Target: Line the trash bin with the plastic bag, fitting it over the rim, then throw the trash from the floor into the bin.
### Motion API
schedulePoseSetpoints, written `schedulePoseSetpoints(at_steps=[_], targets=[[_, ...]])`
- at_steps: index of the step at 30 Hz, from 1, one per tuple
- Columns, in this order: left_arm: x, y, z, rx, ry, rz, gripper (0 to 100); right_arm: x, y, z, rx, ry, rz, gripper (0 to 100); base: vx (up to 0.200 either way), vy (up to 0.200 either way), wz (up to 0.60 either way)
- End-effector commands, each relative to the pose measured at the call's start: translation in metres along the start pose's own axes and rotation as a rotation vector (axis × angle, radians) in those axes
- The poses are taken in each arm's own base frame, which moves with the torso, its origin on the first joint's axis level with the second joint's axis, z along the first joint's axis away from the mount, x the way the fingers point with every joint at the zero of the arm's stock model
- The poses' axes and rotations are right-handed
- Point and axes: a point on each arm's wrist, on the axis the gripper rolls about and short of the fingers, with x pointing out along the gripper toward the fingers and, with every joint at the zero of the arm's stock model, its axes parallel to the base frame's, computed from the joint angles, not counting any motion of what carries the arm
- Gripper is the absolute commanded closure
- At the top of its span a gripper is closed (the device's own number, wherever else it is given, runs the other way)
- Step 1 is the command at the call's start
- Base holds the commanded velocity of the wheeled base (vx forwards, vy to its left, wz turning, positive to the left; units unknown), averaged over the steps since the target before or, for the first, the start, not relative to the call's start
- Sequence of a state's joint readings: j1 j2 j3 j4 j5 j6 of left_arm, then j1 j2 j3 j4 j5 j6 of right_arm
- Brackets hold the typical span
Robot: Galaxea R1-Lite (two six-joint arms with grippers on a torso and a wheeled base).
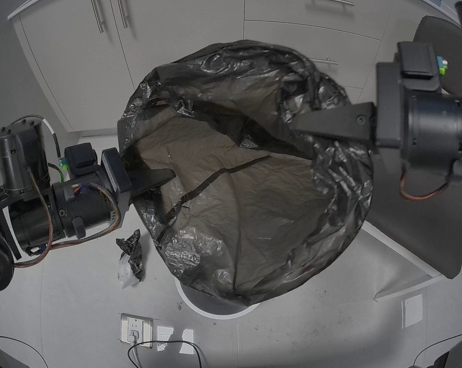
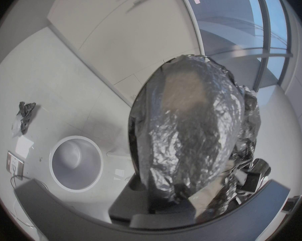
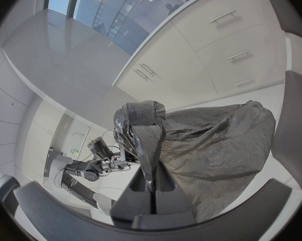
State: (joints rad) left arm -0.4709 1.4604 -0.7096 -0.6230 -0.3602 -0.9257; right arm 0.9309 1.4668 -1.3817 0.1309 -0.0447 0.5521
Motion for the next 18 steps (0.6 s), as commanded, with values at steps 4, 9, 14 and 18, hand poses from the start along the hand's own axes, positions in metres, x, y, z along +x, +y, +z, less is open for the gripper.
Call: schedulePoseSetpoints(at_steps=[4, 9, 14, 18], targets=[[-0.019, 0.012, -0.013, -0.101, 0.010, 0.051, 100, 0.044, -0.007, -0.037, 0.070, 0.199, 0.009, 100, 0.000, 0.000, 0.00], [-0.027, 0.025, -0.027, -0.124, 0.045, 0.094, 100, 0.055, -0.007, -0.048, 0.103, 0.250, 0.006, 100, 0.000, 0.000, 0.00], [-0.039, 0.038, -0.040, -0.147, 0.055, 0.152, 100, 0.070, -0.005, -0.078, 0.124, 0.340, 0.014, 100, 0.000, 0.000, 0.00], [-0.055, 0.036, -0.041, -0.143, 0.019, 0.140, 100, 0.081, 0.001, -0.085, 0.121, 0.314, 0.067, 100, 0.000, 0.000, 0.00]])
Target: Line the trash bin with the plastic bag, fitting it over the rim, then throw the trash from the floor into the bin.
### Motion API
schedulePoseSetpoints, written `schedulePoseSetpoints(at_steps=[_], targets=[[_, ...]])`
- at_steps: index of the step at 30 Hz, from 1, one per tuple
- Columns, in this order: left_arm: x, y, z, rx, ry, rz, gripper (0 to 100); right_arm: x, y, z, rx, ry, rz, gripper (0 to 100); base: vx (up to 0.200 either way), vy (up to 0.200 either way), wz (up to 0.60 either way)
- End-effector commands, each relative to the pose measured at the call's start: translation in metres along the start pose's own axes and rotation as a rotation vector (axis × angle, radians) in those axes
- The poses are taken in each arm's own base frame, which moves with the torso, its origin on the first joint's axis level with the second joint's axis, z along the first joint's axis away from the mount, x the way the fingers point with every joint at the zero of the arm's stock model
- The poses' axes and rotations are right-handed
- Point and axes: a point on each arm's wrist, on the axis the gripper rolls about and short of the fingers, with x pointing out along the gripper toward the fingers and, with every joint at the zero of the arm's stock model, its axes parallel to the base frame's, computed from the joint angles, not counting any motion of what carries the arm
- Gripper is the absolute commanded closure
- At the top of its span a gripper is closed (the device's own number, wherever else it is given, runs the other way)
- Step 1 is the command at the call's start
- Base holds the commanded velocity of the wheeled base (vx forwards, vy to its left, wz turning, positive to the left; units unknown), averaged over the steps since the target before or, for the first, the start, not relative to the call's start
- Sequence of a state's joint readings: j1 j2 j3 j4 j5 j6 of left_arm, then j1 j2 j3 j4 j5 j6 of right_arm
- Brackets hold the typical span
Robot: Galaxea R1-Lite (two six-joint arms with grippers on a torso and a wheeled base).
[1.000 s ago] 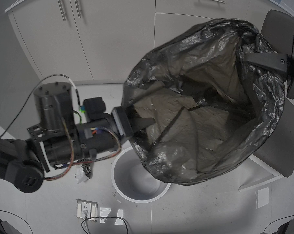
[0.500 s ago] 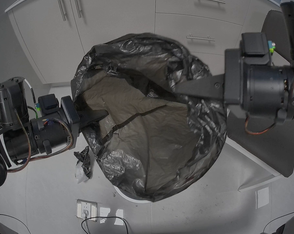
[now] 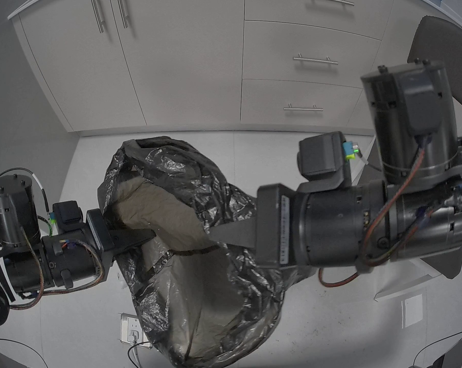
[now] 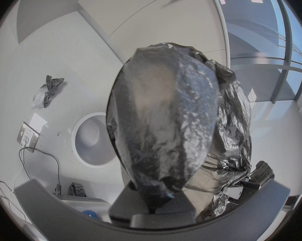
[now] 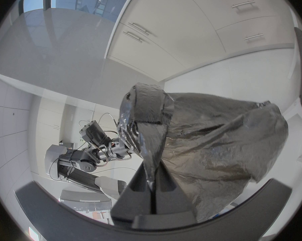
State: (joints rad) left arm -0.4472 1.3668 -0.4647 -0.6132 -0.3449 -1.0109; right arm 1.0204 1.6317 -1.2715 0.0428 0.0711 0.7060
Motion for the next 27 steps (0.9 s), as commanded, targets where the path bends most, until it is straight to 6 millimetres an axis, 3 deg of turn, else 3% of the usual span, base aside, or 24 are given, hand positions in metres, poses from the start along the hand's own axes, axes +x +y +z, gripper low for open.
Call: schedulePoseSetpoints(at_steps=[1, 5, 13, 21, 27], targets=[[-0.025, 0.002, -0.006, 0.003, -0.043, -0.017, 100, 0.026, 0.003, -0.017, -0.012, 0.049, 0.024, 100, 0.000, 0.000, 0.00], [-0.035, 0.007, -0.014, 0.001, -0.032, 0.001, 100, 0.037, 0.007, -0.031, -0.020, 0.100, 0.026, 100, 0.000, 0.000, 0.00], [-0.034, 0.017, -0.019, -0.020, 0.000, 0.056, 100, 0.068, 0.003, -0.045, 0.018, 0.160, -0.006, 100, 0.000, 0.000, 0.00], [-0.025, 0.029, -0.015, -0.051, 0.001, 0.116, 100, 0.083, -0.002, -0.045, 0.022, 0.166, -0.026, 100, 0.000, 0.000, 0.00], [-0.006, 0.044, -0.008, -0.055, 0.020, 0.187, 100, 0.094, -0.013, -0.034, 0.039, 0.142, -0.055, 100, 0.000, 0.000, 0.00]])
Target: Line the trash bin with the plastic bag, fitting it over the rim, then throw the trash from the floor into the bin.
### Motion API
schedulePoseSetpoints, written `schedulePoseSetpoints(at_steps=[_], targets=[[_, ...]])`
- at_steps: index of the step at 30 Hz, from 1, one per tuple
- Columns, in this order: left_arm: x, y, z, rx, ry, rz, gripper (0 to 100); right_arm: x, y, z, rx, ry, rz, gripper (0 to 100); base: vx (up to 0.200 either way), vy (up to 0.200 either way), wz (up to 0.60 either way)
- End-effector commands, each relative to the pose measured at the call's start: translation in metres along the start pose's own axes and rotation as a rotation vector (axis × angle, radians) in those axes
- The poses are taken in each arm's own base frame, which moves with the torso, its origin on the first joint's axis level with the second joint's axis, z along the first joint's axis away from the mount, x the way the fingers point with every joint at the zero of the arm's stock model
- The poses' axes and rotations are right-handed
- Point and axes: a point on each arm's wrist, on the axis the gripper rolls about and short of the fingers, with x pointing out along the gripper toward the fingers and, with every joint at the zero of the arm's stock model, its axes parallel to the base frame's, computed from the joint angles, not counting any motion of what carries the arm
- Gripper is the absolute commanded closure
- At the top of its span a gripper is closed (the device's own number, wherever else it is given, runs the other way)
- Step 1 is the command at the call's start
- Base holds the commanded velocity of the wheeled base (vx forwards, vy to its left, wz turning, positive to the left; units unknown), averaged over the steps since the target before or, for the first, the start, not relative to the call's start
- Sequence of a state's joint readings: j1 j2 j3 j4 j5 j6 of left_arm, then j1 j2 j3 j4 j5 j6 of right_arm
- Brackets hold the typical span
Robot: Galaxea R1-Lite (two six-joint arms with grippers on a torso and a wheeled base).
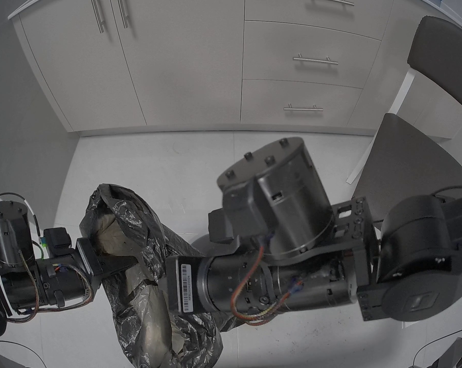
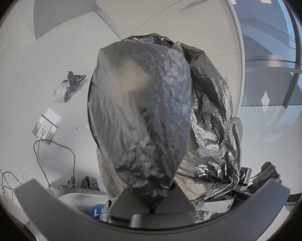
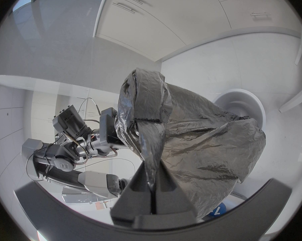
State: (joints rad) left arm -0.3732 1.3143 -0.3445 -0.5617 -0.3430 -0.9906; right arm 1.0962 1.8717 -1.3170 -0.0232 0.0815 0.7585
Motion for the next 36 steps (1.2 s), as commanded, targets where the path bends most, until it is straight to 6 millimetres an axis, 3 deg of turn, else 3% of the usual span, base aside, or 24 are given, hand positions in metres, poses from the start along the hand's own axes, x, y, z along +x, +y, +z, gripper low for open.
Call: schedulePoseSetpoints(at_steps=[1, 10, 16, 27, 36], targets=[[0.019, 0.013, 0.005, -0.004, 0.025, 0.068, 100, 0.014, -0.011, 0.009, 0.017, -0.009, -0.033, 100, 0.000, 0.000, 0.00], [0.044, 0.022, 0.013, -0.006, 0.016, 0.072, 100, 0.033, -0.036, 0.028, 0.045, -0.042, -0.088, 100, 0.000, 0.000, 0.00], [0.080, 0.027, 0.027, 0.003, 0.000, 0.054, 100, 0.045, -0.059, 0.051, 0.076, -0.080, -0.136, 100, 0.000, 0.000, 0.00], [0.129, 0.054, 0.030, 0.066, 0.026, 0.085, 100, 0.060, -0.090, 0.059, 0.083, -0.077, -0.204, 100, 0.000, 0.000, 0.00], [0.149, 0.072, 0.030, 0.154, 0.031, 0.101, 100, 0.080, -0.122, 0.071, 0.105, -0.074, -0.272, 100, 0.000, 0.000, 0.00]])
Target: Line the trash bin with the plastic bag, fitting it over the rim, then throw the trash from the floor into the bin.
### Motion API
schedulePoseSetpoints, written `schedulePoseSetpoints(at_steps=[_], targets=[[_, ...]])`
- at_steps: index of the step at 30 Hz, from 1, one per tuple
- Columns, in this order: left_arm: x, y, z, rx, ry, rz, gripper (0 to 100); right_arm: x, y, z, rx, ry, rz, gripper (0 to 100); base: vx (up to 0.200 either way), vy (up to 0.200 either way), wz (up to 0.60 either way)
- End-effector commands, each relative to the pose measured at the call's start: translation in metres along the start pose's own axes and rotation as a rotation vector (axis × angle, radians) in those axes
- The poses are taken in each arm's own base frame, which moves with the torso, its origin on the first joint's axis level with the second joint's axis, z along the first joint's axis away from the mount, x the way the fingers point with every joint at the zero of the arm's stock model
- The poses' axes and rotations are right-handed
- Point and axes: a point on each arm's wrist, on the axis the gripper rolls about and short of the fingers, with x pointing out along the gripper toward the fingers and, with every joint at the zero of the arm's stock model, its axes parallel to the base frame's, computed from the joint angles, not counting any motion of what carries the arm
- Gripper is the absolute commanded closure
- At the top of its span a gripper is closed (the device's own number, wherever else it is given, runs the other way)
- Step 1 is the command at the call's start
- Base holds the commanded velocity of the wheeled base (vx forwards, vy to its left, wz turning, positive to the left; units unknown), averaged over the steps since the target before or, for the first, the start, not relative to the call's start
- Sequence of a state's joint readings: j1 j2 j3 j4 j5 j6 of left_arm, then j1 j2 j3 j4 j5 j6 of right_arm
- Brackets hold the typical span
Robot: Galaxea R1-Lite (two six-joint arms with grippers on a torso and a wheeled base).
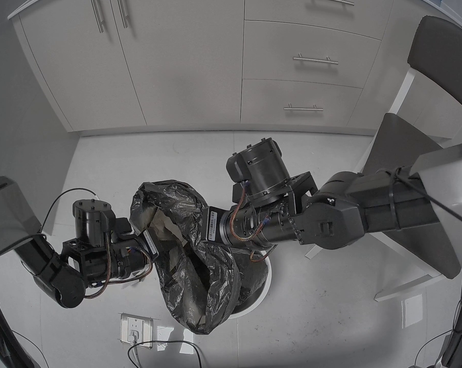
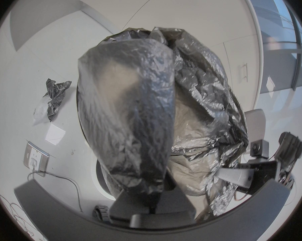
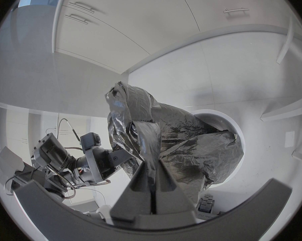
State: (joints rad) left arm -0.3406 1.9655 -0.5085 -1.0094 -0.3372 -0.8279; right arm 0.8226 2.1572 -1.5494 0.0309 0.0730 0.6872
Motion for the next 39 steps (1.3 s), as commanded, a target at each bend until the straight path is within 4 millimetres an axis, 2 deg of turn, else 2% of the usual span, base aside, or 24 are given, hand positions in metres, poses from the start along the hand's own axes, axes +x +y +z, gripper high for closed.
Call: schedulePoseSetpoints(at_steps=[1, 14, 20, 28, 30, 31, 34, 39], targets=[[0.018, 0.019, -0.008, 0.037, 0.042, 0.050, 100, 0.021, -0.016, 0.000, 0.015, 0.014, -0.040, 100, 0.000, 0.000, 0.00], [0.039, 0.029, -0.015, 0.088, 0.045, 0.073, 100, 0.043, -0.038, 0.002, 0.031, 0.002, -0.123, 100, 0.000, 0.000, 0.00], [0.047, 0.020, -0.014, 0.107, 0.040, 0.040, 100, 0.046, -0.053, 0.007, 0.044, -0.002, -0.153, 100, 0.000, 0.000, 0.00], [0.065, 0.007, -0.028, 0.142, 0.072, 0.007, 100, 0.047, -0.077, 0.015, 0.068, -0.010, -0.199, 100, 0.000, 0.000, 0.00], [0.066, 0.007, -0.028, 0.143, 0.071, 0.008, 100, 0.047, -0.077, 0.015, 0.066, -0.009, -0.201, 100, 0.000, 0.000, 0.00], [0.076, 0.006, -0.030, 0.161, 0.054, 0.017, 100, 0.049, -0.084, 0.014, 0.046, 0.003, -0.227, 100, 0.000, 0.000, 0.00], [0.088, 0.007, -0.029, 0.207, 0.034, 0.029, 100, 0.056, -0.094, 0.011, 0.015, 0.002, -0.274, 100, 0.000, 0.000, 0.00], [0.097, 0.013, -0.032, 0.257, 0.028, 0.055, 100, 0.060, -0.101, 0.013, -0.003, -0.007, -0.304, 100, 0.000, 0.000, 0.00]])
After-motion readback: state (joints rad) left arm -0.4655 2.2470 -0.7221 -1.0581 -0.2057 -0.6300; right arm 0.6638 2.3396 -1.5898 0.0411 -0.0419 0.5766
